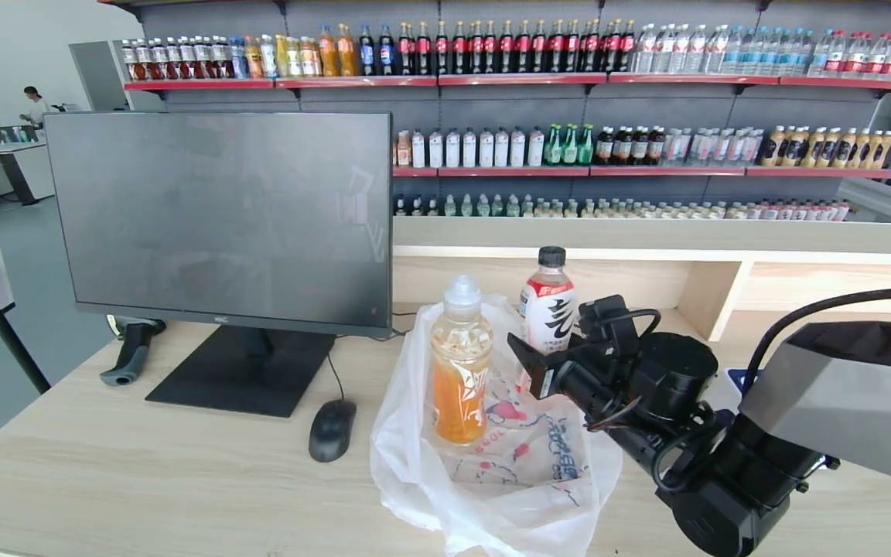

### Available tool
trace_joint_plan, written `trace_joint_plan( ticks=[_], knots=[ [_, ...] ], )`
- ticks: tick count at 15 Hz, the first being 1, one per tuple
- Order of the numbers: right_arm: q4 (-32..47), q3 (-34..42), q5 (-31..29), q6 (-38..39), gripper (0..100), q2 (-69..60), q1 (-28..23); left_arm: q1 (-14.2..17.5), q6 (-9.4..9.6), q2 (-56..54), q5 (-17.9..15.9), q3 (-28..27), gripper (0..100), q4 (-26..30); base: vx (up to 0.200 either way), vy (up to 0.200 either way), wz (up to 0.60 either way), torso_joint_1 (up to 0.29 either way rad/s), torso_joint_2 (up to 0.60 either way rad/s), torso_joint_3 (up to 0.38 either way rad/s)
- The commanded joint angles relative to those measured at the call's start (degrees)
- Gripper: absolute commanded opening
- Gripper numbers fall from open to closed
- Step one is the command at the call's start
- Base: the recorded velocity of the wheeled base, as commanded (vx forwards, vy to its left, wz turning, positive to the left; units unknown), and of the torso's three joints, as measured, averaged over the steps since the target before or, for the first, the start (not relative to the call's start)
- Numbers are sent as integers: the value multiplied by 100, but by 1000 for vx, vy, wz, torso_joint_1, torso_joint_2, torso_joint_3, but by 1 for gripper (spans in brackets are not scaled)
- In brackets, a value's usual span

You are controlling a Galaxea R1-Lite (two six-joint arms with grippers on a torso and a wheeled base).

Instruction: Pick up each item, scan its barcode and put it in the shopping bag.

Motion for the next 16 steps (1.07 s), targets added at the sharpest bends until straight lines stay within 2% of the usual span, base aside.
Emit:
trace_joint_plan(
  ticks=[1,11,16],
  knots=[
    [-9,-55,-2,0,0,158,48,4,-8,-2,1,0,100,0,0,0,0,0,0,0],
    [-9,-328,-2,0,0,404,119,4,-17,-2,1,0,100,0,0,0,0,0,0,0],
    [-9,-196,-2,0,0,404,180,4,-17,-2,1,0,100,0,0,0,0,0,0,0]
  ],
)
